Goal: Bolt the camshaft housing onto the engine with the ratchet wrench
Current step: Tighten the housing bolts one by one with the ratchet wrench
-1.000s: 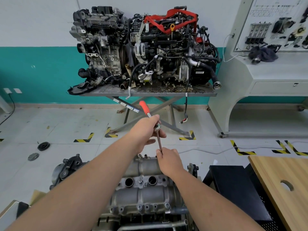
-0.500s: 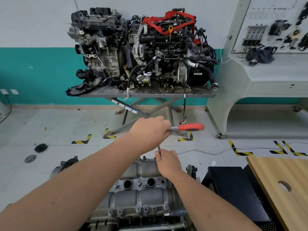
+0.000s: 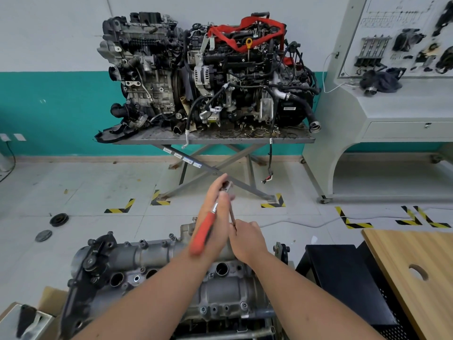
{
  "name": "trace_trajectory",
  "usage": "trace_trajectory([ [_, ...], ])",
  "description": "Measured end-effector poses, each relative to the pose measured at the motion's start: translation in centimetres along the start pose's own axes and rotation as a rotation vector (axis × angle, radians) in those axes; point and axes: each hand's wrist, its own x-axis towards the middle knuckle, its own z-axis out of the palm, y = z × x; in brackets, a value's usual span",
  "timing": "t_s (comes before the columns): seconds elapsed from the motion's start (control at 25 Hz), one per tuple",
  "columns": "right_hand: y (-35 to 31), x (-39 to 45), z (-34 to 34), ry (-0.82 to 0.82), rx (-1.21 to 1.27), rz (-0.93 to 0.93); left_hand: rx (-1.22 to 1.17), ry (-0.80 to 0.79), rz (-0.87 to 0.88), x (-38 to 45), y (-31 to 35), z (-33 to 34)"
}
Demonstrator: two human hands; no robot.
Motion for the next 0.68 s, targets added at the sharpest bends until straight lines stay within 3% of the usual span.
trace_trajectory([
  [0.12,0.0,0.0,0.0,-0.013,-0.073,-0.033,-0.387,0.084,-0.398,0.9,0.7,0.5],
  [0.32,0.2,0.1,0.2,-0.010,-0.104,-0.044,-0.580,0.042,-0.521,1.8,1.2,-0.9],
  [0.52,0.1,0.1,0.1,-0.011,-0.086,-0.051,-0.522,-0.036,-0.565,2.3,1.7,-1.2],
  [0.68,0.0,0.0,-0.1,-0.013,-0.094,-0.059,-0.130,-0.185,-0.637,4.5,3.3,-2.2],
])
